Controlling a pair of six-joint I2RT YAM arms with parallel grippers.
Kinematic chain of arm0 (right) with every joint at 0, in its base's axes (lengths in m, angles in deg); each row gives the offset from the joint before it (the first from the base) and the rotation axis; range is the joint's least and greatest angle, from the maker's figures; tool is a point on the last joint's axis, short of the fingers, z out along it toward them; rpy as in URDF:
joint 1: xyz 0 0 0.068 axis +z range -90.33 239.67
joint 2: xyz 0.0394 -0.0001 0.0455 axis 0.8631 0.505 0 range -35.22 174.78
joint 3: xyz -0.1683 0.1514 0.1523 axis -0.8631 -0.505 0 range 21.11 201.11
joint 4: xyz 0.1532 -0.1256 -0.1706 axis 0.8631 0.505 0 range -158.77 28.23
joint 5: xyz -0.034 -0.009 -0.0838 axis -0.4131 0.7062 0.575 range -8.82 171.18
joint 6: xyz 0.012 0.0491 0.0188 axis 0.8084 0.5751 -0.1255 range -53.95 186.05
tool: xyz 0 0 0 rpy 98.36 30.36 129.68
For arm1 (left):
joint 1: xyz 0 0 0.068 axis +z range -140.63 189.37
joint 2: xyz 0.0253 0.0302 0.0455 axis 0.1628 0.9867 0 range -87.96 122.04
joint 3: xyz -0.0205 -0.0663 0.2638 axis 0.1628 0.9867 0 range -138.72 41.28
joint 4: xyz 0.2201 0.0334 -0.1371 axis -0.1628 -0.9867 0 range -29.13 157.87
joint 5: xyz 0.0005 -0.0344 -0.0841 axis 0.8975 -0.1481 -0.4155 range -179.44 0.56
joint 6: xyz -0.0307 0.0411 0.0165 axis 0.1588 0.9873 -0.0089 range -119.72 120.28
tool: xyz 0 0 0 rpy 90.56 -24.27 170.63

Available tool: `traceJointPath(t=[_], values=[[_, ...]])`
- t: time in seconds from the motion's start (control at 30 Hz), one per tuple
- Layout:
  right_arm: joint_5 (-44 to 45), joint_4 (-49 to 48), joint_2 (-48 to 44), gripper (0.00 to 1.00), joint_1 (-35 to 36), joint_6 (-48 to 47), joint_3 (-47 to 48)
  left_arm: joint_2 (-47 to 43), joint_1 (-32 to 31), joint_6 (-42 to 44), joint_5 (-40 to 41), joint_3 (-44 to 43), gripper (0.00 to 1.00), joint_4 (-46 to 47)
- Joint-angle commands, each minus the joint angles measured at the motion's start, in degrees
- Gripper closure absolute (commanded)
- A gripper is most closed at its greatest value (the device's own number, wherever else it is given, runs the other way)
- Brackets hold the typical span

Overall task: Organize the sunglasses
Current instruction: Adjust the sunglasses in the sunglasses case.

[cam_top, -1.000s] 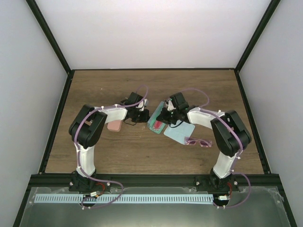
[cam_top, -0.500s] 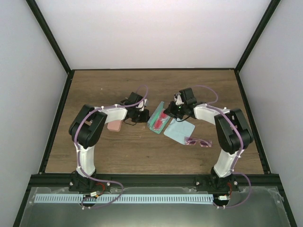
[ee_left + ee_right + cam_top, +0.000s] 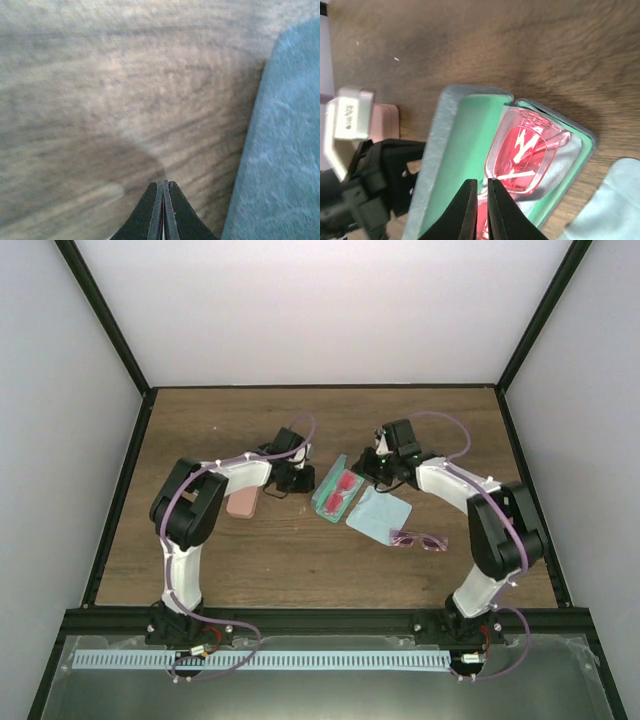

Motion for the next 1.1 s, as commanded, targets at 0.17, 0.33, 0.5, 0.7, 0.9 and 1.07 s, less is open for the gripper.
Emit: traceJointPath(t=[0.17,0.33,0.5,0.7,0.9,1.07], values=[[7.0,8.0,-3.8,0.99,-0.1,-0.8,-5.1,5.5,0.9,7.5,7.5,-12.2,0.96,-10.1],[5.7,5.9,-1.6,0.99,0.0,0.1,-7.3,6.0,0.7,8.1,6.2,-14.2,0.96,-10.7],[3.2,5.5,1.3,0.99,0.0,-1.5,-6.3,6.5,-0.9,9.2,5.4,-15.4,0.95,-12.1],[0.2,4.9,4.3,0.99,0.1,-1.8,-5.9,6.7,-3.2,7.9,5.3,-15.8,0.94,-14.0],[-0.8,4.0,6.1,0.99,0.3,-1.8,-5.9,6.2,-5.7,7.3,5.8,-15.9,0.94,-15.5],[-2.3,2.8,6.9,0.99,0.3,-1.4,-5.5,6.0,-7.2,7.1,6.5,-16.1,0.94,-16.5]])
